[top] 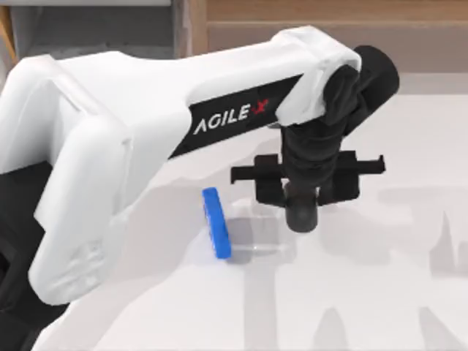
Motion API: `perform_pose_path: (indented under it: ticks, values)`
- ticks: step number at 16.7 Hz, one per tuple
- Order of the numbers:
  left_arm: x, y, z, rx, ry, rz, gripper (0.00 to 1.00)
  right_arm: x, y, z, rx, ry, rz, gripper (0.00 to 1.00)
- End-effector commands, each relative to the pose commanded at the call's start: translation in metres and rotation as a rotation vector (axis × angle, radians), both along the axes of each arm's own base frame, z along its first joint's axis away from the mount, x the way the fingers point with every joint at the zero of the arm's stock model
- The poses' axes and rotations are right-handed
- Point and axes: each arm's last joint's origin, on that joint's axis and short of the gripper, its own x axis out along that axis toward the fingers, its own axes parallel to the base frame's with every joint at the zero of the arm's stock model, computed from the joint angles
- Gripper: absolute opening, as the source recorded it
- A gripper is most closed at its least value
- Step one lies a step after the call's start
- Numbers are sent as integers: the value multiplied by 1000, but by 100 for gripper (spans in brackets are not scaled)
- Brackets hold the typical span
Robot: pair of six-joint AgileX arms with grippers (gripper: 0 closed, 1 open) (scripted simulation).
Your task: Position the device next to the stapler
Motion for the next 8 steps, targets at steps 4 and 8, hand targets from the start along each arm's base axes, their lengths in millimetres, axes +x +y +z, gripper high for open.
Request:
perform_pose_path:
  ticks: [4, 8]
  values:
    - [-2, 1, -22, 40, 44, -3, 0, 0, 0, 0, 0, 0, 0, 100]
    - [-2, 1, -22, 40, 44, -3, 0, 0, 0, 0, 0, 0, 0, 100]
